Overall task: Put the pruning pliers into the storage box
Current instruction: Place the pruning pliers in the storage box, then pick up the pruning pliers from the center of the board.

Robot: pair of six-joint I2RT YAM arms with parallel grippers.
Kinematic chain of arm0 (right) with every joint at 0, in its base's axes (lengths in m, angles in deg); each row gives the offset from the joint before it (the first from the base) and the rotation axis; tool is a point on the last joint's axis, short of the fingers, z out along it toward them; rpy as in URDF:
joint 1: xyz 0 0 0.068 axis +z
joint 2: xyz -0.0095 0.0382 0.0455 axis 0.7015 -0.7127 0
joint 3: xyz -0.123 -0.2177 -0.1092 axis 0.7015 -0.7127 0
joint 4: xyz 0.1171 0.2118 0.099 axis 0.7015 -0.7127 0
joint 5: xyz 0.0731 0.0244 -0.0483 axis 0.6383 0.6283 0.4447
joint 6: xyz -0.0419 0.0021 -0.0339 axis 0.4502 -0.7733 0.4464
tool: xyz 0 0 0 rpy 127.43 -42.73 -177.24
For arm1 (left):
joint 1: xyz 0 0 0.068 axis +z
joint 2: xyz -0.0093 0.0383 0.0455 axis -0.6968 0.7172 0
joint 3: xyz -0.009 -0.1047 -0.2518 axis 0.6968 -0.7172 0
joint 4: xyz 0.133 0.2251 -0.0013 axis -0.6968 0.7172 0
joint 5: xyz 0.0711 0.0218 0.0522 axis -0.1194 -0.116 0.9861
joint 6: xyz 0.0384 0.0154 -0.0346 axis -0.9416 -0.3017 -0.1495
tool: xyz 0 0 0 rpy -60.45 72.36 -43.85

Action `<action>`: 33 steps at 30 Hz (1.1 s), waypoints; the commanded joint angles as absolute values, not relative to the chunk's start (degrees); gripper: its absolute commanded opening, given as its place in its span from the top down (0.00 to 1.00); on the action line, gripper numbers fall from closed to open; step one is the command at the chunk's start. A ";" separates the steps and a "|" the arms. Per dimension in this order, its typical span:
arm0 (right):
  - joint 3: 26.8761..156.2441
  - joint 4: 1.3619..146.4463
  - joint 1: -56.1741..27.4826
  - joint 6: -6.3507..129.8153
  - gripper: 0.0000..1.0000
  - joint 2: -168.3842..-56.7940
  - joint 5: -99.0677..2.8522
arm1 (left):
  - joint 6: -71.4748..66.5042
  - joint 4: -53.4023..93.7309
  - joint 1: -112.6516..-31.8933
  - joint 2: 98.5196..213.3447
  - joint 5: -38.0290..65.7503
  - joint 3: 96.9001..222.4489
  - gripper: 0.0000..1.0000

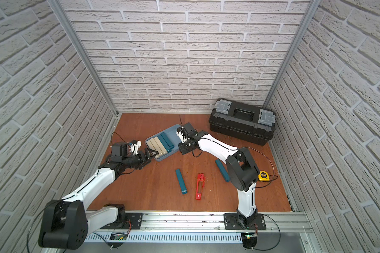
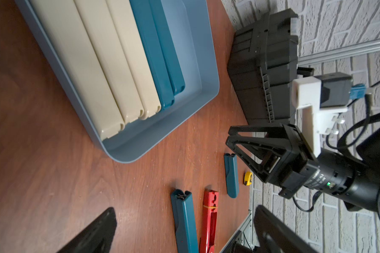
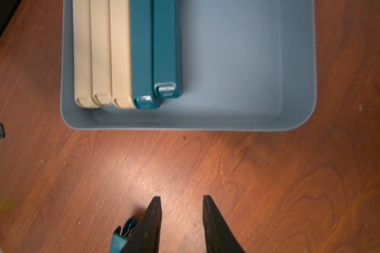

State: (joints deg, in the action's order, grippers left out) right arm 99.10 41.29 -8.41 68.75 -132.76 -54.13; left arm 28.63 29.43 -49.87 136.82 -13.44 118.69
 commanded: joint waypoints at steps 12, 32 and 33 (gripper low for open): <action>76.21 51.15 0.25 58.86 0.54 -113.63 -60.55 | 32.53 29.83 -58.58 127.56 -8.50 111.27 0.02; 61.12 56.29 17.72 44.33 0.50 -105.17 -73.55 | 34.80 24.74 -67.81 125.35 -5.78 104.58 0.02; 60.83 56.35 18.47 43.85 0.50 -105.10 -74.23 | 34.95 24.87 -68.05 124.70 -5.58 104.14 0.02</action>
